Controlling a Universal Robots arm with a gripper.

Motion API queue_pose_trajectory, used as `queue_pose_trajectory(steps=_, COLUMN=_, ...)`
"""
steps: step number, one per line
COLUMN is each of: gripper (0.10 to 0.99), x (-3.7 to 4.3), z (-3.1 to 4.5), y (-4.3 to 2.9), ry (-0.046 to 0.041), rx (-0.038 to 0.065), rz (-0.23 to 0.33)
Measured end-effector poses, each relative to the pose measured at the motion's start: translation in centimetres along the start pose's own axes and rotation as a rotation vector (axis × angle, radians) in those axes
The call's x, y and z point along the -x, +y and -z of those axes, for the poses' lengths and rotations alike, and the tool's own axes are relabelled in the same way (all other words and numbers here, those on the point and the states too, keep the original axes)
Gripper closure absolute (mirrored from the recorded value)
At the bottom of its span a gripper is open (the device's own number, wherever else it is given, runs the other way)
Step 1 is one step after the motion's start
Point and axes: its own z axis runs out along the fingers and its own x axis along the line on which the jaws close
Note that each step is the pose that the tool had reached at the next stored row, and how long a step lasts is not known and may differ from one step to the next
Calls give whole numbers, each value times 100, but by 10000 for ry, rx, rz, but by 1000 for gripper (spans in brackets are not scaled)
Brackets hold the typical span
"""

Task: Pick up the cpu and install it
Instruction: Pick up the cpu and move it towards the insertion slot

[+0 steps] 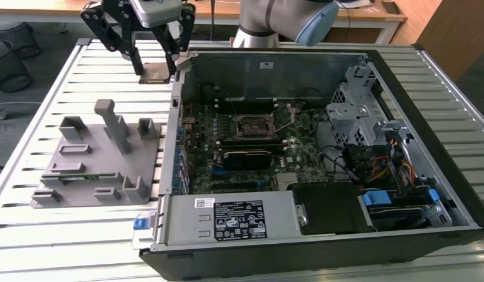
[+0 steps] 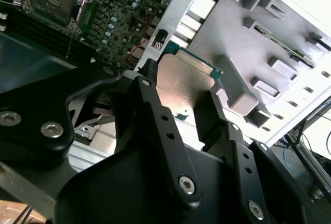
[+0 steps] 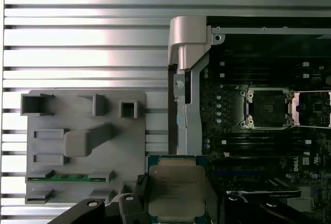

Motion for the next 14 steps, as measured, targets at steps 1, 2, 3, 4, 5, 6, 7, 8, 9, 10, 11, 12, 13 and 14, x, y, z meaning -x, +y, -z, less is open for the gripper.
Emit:
queue_pose_trajectory(steps=1, gripper=561, x=8, z=0, y=0, ry=1, rx=-1, rz=0)
queue_pose_trajectory(steps=2, gripper=561, x=16, z=0, y=0, ry=1, rx=-1, rz=0)
queue_pose_trajectory(steps=3, gripper=561, x=25, z=0, y=1, ry=1, rx=-1, rz=0)
queue_pose_trajectory(steps=4, gripper=561, x=31, z=0, y=0, ry=1, rx=-1, rz=0)
queue_pose_trajectory(steps=5, gripper=561, x=37, z=0, y=1, ry=1, rx=0, rz=0)
queue_pose_trajectory(steps=6, gripper=561, x=43, z=0, y=1, ry=1, rx=-1, rz=0)
queue_pose_trajectory(steps=7, gripper=561, x=50, z=0, y=1, ry=1, rx=-1, rz=0)
queue_pose_trajectory(steps=8, gripper=561, x=54, z=0, y=1, ry=2, rx=-1, rz=0)
queue_pose_trajectory(steps=9, gripper=561, x=58, z=0, y=1, ry=1, rx=-1, rz=0)
queue_pose_trajectory(steps=10, gripper=561, x=65, z=0, y=1, ry=1, rx=-1, rz=0)
queue_pose_trajectory(steps=11, gripper=561, x=75, z=-1, y=2, ry=1, rx=-1, rz=1)
queue_pose_trajectory(steps=12, gripper=561, x=85, z=-1, y=2, ry=1, rx=-1, rz=0)
queue_pose_trajectory(steps=13, gripper=561, x=99, z=-1, y=3, ry=1, rx=-1, rz=0)
queue_pose_trajectory(steps=14, gripper=561, x=112, z=-1, y=4, ry=1, rx=0, rz=1)
